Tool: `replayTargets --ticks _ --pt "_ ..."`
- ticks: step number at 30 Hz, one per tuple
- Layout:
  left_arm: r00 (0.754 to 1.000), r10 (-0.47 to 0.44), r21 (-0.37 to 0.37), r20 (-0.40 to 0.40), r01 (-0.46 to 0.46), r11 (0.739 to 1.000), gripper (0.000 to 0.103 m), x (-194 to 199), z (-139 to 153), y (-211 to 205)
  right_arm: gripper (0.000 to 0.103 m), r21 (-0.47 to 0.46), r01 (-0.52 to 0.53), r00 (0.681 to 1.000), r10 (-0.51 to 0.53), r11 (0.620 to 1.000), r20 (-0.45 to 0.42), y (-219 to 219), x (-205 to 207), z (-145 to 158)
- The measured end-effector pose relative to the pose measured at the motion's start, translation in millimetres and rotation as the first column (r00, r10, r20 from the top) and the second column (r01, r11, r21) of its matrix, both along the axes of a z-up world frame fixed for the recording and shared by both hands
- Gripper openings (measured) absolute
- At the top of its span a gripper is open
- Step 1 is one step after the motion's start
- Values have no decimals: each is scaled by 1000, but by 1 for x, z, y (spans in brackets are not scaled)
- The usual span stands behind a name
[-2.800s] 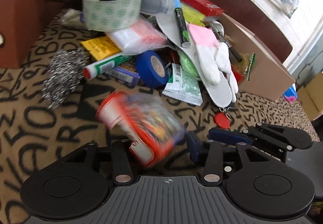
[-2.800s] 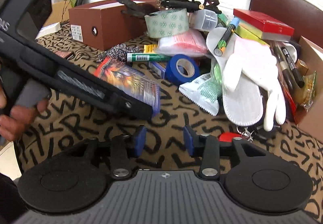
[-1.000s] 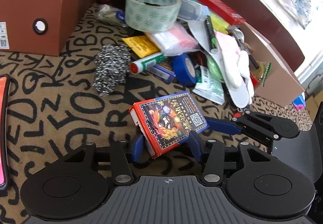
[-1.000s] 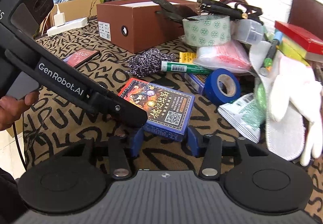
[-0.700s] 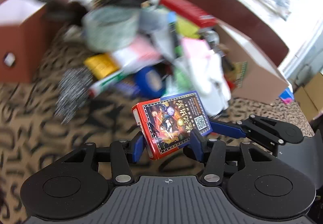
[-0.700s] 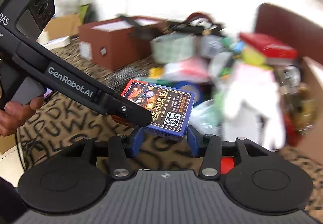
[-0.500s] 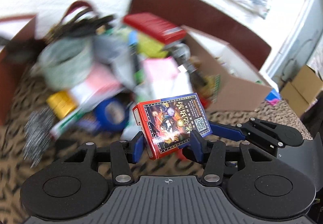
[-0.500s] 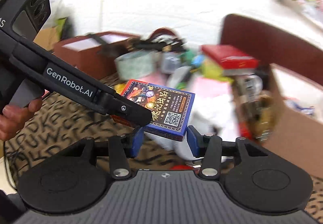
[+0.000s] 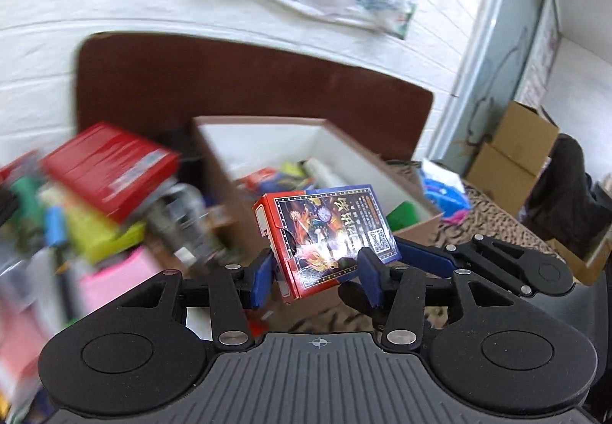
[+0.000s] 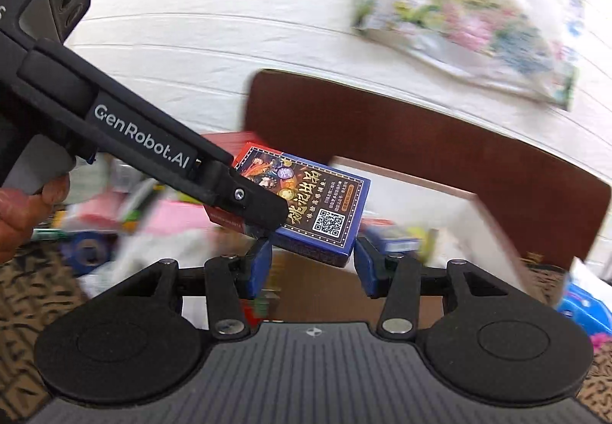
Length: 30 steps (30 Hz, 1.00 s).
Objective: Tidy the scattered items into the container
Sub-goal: 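Carry the red card box into the cardboard box and open the left gripper, then move the left gripper back to the pile of items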
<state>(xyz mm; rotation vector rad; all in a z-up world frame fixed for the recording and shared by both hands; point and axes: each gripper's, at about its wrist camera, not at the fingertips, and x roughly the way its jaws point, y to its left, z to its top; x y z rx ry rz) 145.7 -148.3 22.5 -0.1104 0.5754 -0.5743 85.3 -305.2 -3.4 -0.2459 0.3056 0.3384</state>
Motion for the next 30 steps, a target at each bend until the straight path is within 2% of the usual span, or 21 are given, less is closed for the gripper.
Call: replayTargets --ticks 8,15,16,17,18,19,20,21,24,28,30 --pt "998 -67 14 -15 67 998 62 55 -11 -76 54 48 127 991 -126 991 -33 -59 46 -10" --pt "997 -77 16 -19 77 997 64 91 -22 -116 56 70 187 982 -184 980 -39 -88 74 -19" --pt "997 -72 20 -16 72 997 66 95 -22 -120 56 73 190 982 -187 979 -41 -90 78 -21" --pt "998 -68 24 -17 68 997 73 98 -23 -122 57 79 190 981 -187 979 -44 -93 81 -23" --pt "998 -60 26 -20 61 998 85 100 -24 -124 66 84 187 982 -184 979 -46 -94 83 -24" --pt "999 -46 26 -20 47 999 92 99 -24 -123 72 84 191 981 -187 978 -50 -93 84 -26" --pt "999 -32 23 -13 32 999 100 95 -25 -120 83 80 199 980 -196 977 -42 -92 83 -27" --pt "1000 -26 21 -4 26 999 103 91 -26 -117 90 75 200 980 -199 977 -23 -91 78 -29" --pt "998 -55 54 -5 55 997 103 76 -29 -110 102 77 197 980 -199 977 19 -84 63 -31" --pt "997 -63 94 -40 66 993 103 50 -38 -103 103 81 155 988 -155 985 -9 -70 45 -33" --pt "998 -58 108 -19 60 992 103 35 -43 -98 103 78 151 989 -149 985 -24 -62 36 -36"
